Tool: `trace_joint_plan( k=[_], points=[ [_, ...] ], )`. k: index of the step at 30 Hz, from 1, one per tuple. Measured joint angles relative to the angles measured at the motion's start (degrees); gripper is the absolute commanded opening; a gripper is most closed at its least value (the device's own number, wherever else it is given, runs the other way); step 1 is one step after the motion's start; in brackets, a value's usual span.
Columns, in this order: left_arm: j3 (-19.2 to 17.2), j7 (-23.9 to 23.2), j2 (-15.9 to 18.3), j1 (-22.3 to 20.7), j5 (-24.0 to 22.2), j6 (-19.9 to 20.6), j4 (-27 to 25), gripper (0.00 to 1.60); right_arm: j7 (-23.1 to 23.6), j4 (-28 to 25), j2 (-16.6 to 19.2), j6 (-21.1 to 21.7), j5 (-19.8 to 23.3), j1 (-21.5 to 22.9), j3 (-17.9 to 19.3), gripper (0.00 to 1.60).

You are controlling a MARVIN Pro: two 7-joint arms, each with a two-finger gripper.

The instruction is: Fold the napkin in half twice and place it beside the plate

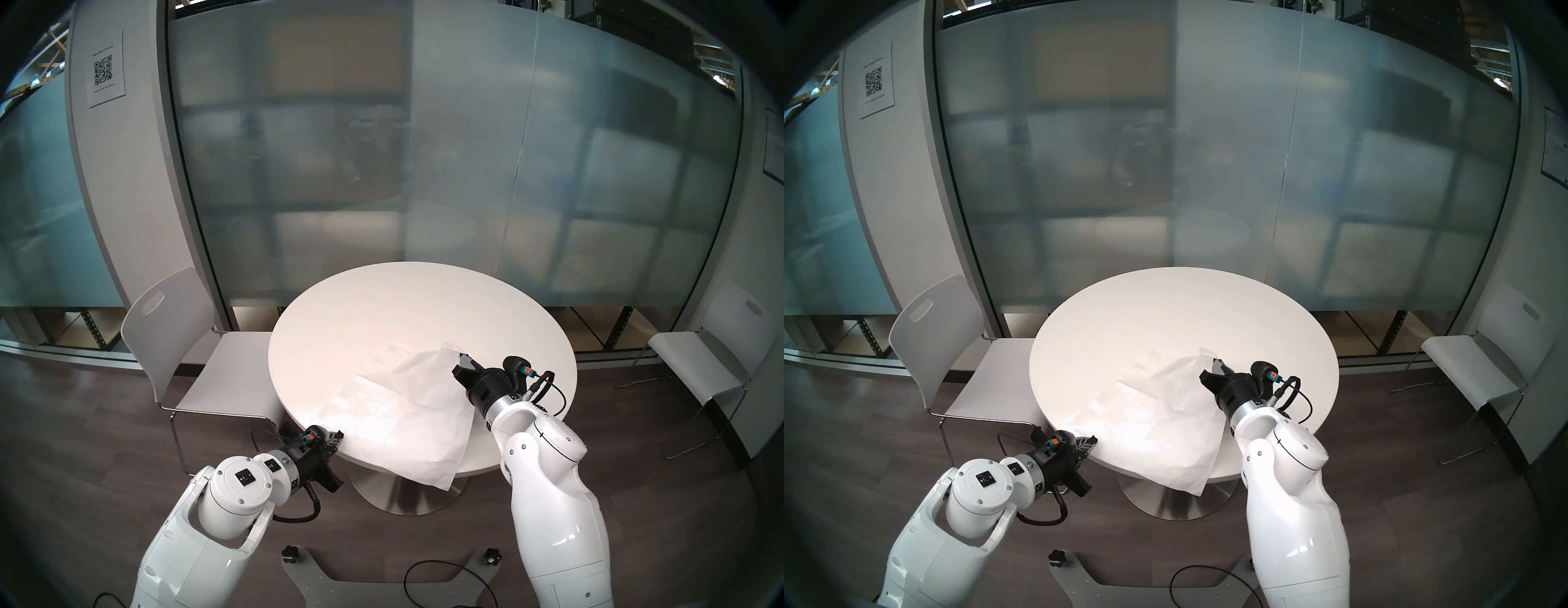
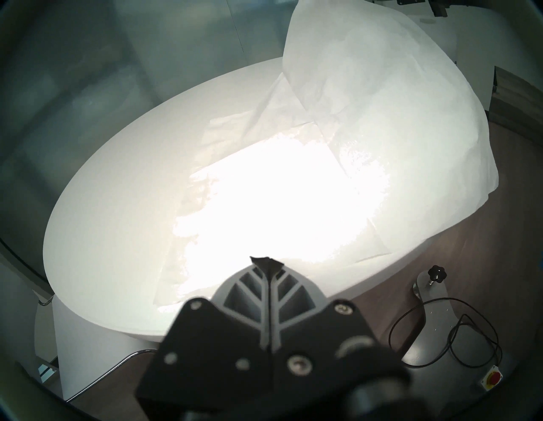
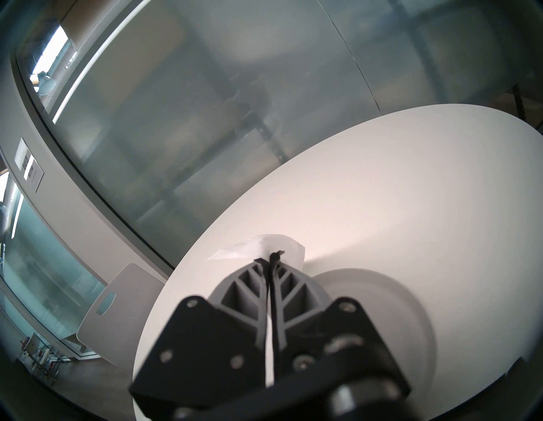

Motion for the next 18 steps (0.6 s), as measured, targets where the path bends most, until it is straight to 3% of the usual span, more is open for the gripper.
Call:
trace_joint_plan(
  k=[18],
  points=[
    [3.61, 0.18, -1.00, -2.25, 1.84, 0.08, 2.27, 0.00, -0.03, 2.86, -0.15, 0.05, 0.00, 3.21, -0.06, 0.21]
  ],
)
